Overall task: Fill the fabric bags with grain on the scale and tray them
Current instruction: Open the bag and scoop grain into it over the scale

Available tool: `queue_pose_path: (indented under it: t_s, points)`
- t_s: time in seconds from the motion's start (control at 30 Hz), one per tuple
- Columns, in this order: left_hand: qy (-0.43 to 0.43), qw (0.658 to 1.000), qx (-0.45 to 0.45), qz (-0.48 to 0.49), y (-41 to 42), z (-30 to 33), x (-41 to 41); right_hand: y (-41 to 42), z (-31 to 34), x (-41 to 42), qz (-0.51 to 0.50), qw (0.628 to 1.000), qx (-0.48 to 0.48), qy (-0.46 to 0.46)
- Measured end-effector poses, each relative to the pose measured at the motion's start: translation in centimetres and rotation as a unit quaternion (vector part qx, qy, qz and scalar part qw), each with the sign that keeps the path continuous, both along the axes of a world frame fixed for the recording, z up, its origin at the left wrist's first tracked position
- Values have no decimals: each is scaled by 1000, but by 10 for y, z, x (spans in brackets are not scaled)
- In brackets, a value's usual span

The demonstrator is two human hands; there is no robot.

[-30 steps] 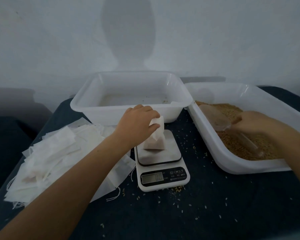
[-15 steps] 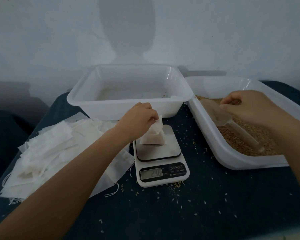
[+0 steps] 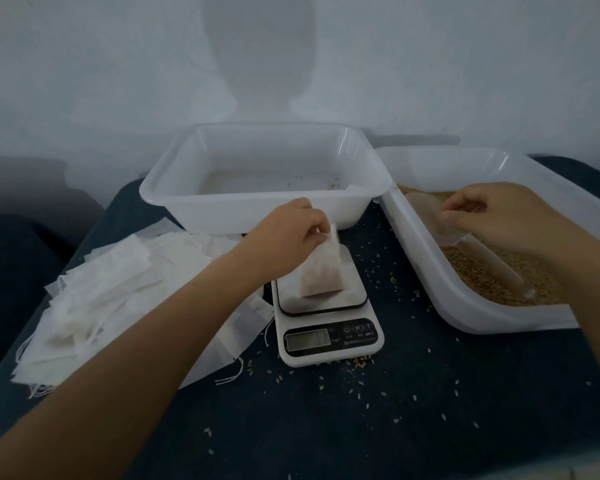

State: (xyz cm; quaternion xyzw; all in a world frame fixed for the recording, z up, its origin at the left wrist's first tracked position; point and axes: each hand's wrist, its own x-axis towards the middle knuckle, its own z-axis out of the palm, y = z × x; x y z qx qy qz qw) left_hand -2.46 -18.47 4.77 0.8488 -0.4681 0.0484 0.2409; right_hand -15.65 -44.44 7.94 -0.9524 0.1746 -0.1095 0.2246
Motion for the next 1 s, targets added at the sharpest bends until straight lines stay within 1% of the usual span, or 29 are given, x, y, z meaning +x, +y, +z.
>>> queue_pose_path:
  t_s: [0.1,0.17,0.23,0.37,0.47,0.57,0.67,0.73,0.8,0.9,1.0]
  points:
    - [25,999,21,35,1,-13,4,8,3,-1,3,1000,1,-3]
    - [29,998,-4,55,5,-16,7,19,8,1,1,1000,-2,-28]
    - [5,997,-31,72,10,-17,8,37,12,3,6,998,2,-64]
    - [-26,991,-94,92,23,-17,-2,84,13,13,49,990,40,-125]
    - [-17,988,-128,90,36,-23,-14,112,-4,21,88,986,50,-133]
    - [-1,986,-130,101,49,-32,-24,127,-34,32,109,986,73,-106]
    - [27,981,-133,137,59,-42,-28,124,-60,42,102,988,98,-66]
    - [52,973,-157,162,62,-45,-30,120,-72,45,101,986,118,-54]
    - [60,967,-175,173,64,-46,-31,119,-78,48,99,986,115,-69]
    - [44,972,-169,160,63,-45,-31,117,-78,49,70,984,116,-116]
    - [62,967,-174,176,61,-49,-29,114,-76,50,43,981,120,-147]
